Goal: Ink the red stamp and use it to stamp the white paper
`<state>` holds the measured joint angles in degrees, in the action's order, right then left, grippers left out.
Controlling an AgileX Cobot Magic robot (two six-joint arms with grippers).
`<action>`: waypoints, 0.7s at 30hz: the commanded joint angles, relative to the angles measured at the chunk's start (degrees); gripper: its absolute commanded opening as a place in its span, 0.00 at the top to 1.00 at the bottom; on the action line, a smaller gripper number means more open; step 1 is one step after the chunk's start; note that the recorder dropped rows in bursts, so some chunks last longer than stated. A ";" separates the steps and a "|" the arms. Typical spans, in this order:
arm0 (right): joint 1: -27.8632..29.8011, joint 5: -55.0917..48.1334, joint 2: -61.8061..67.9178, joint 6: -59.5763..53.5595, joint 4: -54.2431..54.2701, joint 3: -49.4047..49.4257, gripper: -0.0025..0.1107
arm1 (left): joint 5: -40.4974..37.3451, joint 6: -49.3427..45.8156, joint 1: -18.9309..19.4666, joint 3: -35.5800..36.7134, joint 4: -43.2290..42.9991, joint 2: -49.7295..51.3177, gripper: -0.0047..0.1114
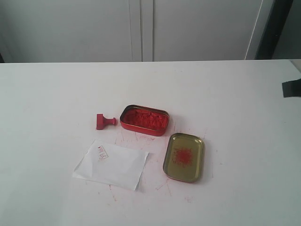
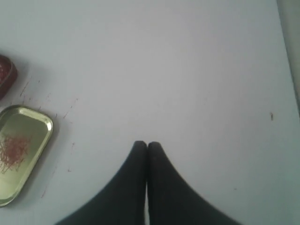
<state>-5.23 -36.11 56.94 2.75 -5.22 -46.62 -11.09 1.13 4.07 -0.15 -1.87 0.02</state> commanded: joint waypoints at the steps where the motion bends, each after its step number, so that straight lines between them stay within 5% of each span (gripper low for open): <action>1: 0.28 4.00 -5.02 -0.39 -0.77 3.45 0.98 | 0.27 0.12 -0.22 0.15 0.09 -0.02 0.96; 21: 0.28 14.83 -28.10 -2.15 -1.04 19.78 0.98 | 0.27 0.12 -0.22 0.15 0.09 -0.02 0.96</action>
<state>-5.23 -23.90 30.09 1.08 -6.08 -28.50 -10.99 1.13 4.07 -0.15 -1.87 0.02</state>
